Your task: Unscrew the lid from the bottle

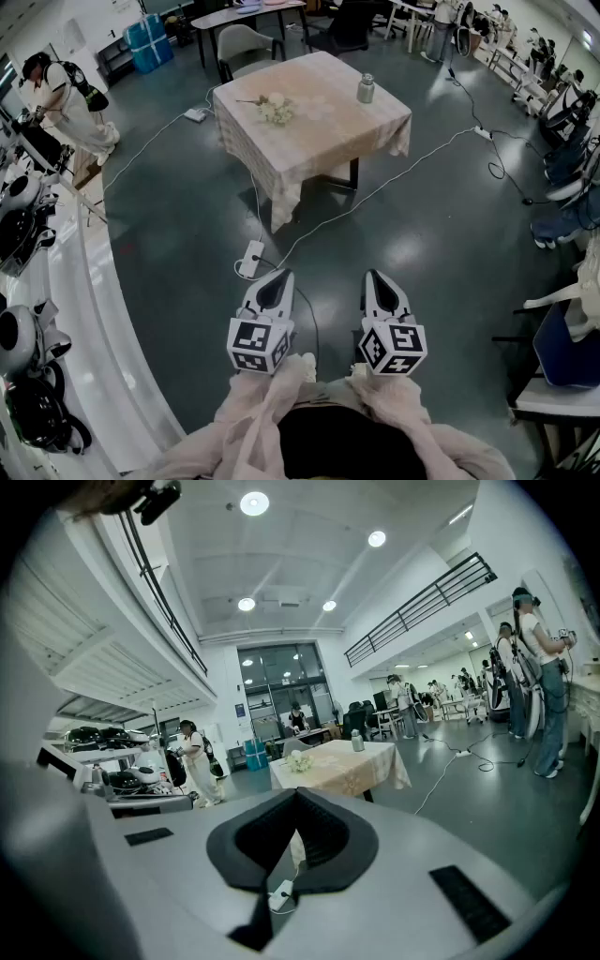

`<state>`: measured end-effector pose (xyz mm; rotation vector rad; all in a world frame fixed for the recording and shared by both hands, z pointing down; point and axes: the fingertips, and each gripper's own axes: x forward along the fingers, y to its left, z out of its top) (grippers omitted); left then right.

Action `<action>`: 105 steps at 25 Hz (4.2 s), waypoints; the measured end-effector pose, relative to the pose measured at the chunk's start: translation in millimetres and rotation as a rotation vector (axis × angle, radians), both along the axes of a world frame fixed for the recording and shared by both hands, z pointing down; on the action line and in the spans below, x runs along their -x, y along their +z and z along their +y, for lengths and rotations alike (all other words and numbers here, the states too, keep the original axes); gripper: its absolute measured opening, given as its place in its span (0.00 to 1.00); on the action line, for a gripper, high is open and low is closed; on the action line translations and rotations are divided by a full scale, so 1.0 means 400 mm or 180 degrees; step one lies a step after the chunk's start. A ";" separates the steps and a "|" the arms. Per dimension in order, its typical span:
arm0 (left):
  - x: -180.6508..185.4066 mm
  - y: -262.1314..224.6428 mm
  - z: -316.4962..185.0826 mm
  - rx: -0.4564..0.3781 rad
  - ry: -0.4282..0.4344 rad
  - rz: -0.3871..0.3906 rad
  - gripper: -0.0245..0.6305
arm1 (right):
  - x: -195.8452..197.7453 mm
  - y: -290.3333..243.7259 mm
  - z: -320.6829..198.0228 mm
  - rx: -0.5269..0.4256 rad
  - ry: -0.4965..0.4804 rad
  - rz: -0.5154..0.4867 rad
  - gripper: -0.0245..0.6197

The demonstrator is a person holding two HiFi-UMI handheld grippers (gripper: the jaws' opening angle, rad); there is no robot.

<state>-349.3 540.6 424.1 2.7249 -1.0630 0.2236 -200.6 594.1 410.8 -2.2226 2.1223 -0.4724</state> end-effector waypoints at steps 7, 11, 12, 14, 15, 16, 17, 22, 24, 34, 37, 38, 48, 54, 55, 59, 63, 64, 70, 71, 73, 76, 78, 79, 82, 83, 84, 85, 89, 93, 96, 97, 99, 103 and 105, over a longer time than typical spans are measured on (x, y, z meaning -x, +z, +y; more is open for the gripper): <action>0.048 0.012 0.006 0.0013 0.0065 0.0026 0.07 | 0.055 0.010 0.018 -0.0005 0.0080 -0.0075 0.06; 0.066 0.025 0.020 0.0054 0.0118 0.0032 0.07 | 0.073 0.020 0.043 0.0035 0.0136 -0.0051 0.06; 0.071 0.028 0.023 0.0066 0.0127 0.0033 0.07 | 0.077 0.021 0.049 0.0051 0.0145 -0.0036 0.06; 0.077 0.033 0.027 0.0090 0.0137 0.0036 0.07 | 0.082 0.027 0.061 0.0088 0.0161 -0.0024 0.06; 0.079 0.035 0.029 0.0103 0.0140 0.0038 0.07 | 0.084 0.031 0.065 0.0112 0.0167 -0.0026 0.06; 0.080 0.037 0.030 0.0117 0.0145 0.0040 0.07 | 0.085 0.037 0.068 0.0139 0.0172 -0.0033 0.06; 0.079 0.038 0.033 0.0128 0.0155 0.0042 0.07 | 0.086 0.041 0.070 0.0167 0.0177 -0.0044 0.06; 0.075 0.039 0.037 0.0151 0.0188 0.0040 0.07 | 0.085 0.038 0.064 0.0190 0.0162 -0.0073 0.06; 0.076 0.038 0.029 0.0162 0.0178 0.0044 0.07 | 0.085 0.037 0.055 0.0193 0.0146 -0.0067 0.06; 0.039 0.031 -0.052 0.0142 0.0101 0.0036 0.07 | 0.043 0.039 -0.036 0.0190 0.0070 -0.0147 0.06; 0.009 0.030 -0.088 0.0156 0.0074 0.0043 0.07 | 0.009 0.041 -0.067 0.0210 0.0069 -0.0152 0.06; -0.006 0.030 -0.101 0.0159 0.0074 0.0035 0.07 | -0.007 0.043 -0.079 0.0218 0.0076 -0.0160 0.06; -0.141 0.028 -0.262 0.0132 0.0026 0.0008 0.07 | -0.143 0.040 -0.249 0.0200 0.0002 -0.0173 0.06; -0.201 0.024 -0.348 0.0109 -0.0045 0.0014 0.07 | -0.217 0.029 -0.343 0.0164 -0.0044 -0.0164 0.06; -0.210 0.024 -0.359 0.0106 -0.0063 0.0010 0.07 | -0.230 0.029 -0.356 0.0157 -0.0052 -0.0165 0.06; -0.233 0.041 -0.396 0.0137 -0.0125 -0.0011 0.07 | -0.266 0.043 -0.400 0.0170 -0.0079 -0.0179 0.06; -0.248 0.053 -0.431 0.0167 -0.0197 -0.0003 0.07 | -0.283 0.051 -0.439 0.0181 -0.0149 -0.0177 0.06; -0.254 0.054 -0.438 0.0170 -0.0211 0.0005 0.07 | -0.287 0.051 -0.445 0.0178 -0.0167 -0.0171 0.06; -0.292 0.070 -0.466 0.0175 -0.0218 0.0013 0.07 | -0.317 0.068 -0.477 0.0199 -0.0204 -0.0166 0.06; -0.296 0.072 -0.469 0.0181 -0.0216 0.0010 0.07 | -0.321 0.070 -0.481 0.0204 -0.0202 -0.0168 0.06; -0.301 0.073 -0.474 0.0198 -0.0213 0.0005 0.07 | -0.326 0.069 -0.485 0.0209 -0.0202 -0.0166 0.06; -0.307 0.073 -0.477 0.0209 -0.0207 0.0009 0.07 | -0.331 0.069 -0.483 0.0215 -0.0193 -0.0162 0.06; -0.315 0.075 -0.477 0.0215 -0.0195 0.0009 0.07 | -0.338 0.072 -0.482 0.0224 -0.0175 -0.0168 0.06; -0.319 0.077 -0.477 0.0222 -0.0191 0.0008 0.07 | -0.343 0.074 -0.481 0.0229 -0.0166 -0.0172 0.06; -0.326 0.078 -0.479 0.0232 -0.0181 0.0008 0.07 | -0.349 0.076 -0.481 0.0235 -0.0154 -0.0181 0.06; -0.327 0.077 -0.481 0.0232 -0.0175 0.0004 0.07 | -0.350 0.076 -0.482 0.0236 -0.0148 -0.0184 0.06; -0.328 0.078 -0.484 0.0234 -0.0168 -0.0003 0.07 | -0.351 0.078 -0.484 0.0238 -0.0139 -0.0190 0.06; -0.329 0.079 -0.487 0.0237 -0.0162 -0.0011 0.07 | -0.352 0.081 -0.485 0.0243 -0.0130 -0.0198 0.06; -0.345 0.089 -0.498 0.0253 -0.0125 -0.0043 0.07 | -0.370 0.092 -0.494 0.0263 -0.0088 -0.0226 0.06; -0.369 0.089 -0.534 0.0245 -0.0093 -0.0050 0.07 | -0.389 0.094 -0.525 0.0260 -0.0064 -0.0231 0.06; -0.392 0.094 -0.568 0.0249 -0.0071 -0.0053 0.07 | -0.406 0.100 -0.550 0.0276 -0.0052 -0.0226 0.06; -0.401 0.094 -0.579 0.0244 -0.0061 -0.0053 0.07 | -0.415 0.102 -0.559 0.0279 -0.0041 -0.0228 0.06; -0.418 0.093 -0.603 0.0234 -0.0045 -0.0049 0.07 | -0.432 0.105 -0.579 0.0283 -0.0018 -0.0231 0.06; -0.444 0.095 -0.659 0.0243 -0.0021 -0.0062 0.07 | -0.457 0.107 -0.633 0.0286 0.0007 -0.0242 0.06; -0.458 0.090 -0.689 0.0230 -0.0006 -0.0067 0.07 | -0.469 0.102 -0.664 0.0281 0.0011 -0.0237 0.06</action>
